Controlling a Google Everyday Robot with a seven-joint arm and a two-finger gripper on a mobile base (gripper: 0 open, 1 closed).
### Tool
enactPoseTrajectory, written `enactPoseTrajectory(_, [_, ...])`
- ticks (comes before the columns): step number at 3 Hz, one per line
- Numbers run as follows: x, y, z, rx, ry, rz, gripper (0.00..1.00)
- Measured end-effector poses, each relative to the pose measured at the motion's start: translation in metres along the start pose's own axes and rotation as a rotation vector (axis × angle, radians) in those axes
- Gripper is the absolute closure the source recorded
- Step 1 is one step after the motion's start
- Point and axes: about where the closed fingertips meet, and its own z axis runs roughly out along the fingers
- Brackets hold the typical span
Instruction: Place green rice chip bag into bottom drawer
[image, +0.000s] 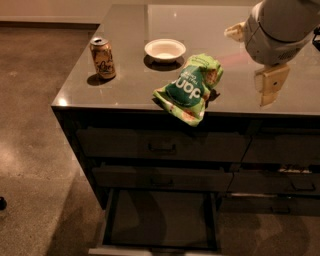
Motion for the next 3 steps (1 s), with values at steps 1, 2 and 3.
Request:
enactPoseTrajectory(1, [-0.014, -0.017, 0.016, 0.021, -0.018, -0.151, 0.00])
enactPoseTrajectory(2, [-0.038, -0.035, 0.056, 0.015, -0.036, -0.373, 0.00])
enactPoseTrajectory(3, [-0.058, -0.044, 0.104, -0.057, -0.086, -0.516, 0.00])
